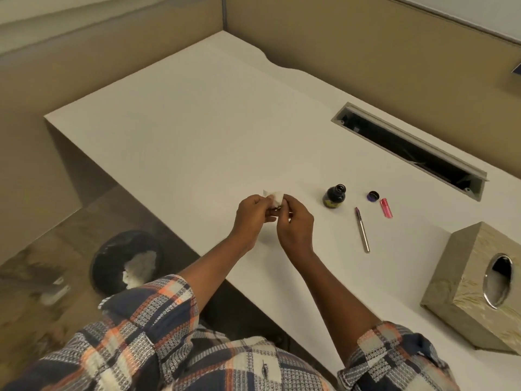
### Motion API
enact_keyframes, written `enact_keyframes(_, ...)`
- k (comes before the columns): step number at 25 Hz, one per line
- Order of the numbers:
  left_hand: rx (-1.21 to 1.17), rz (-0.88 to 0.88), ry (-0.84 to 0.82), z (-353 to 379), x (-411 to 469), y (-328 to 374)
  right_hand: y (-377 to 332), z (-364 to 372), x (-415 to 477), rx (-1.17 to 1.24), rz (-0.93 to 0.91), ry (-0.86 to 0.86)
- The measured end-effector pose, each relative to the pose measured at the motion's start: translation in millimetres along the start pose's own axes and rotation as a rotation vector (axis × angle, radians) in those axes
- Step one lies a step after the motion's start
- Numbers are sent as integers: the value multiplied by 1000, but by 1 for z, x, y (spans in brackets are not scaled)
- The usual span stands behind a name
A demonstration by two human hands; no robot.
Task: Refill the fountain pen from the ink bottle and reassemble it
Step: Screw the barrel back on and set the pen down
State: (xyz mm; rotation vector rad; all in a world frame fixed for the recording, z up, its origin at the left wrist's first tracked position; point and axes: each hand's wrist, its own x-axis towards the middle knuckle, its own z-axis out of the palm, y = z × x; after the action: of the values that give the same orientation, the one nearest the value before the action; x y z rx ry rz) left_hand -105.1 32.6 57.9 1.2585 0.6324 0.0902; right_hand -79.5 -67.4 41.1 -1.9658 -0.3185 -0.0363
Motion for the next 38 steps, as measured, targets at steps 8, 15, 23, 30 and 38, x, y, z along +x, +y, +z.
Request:
enact_keyframes(8,-93,45,261,-120,20,21,-47,103,5,-55,-113,-209)
enact_keyframes(15,-246,29,598,-240,50,25,-92,231,10,-159,-101,-414)
enact_keyframes(23,-652,-258,944,-390,66,-33,-127,318,5,-341,-171,-691)
enact_keyframes(30,-669,-363,997,-468,69,-70,-143,361,0,-391,-225,-801)
enact_keyframes(38,-531,-502,864,-501,91,-83,-148,383,6,-417,-223,-799)
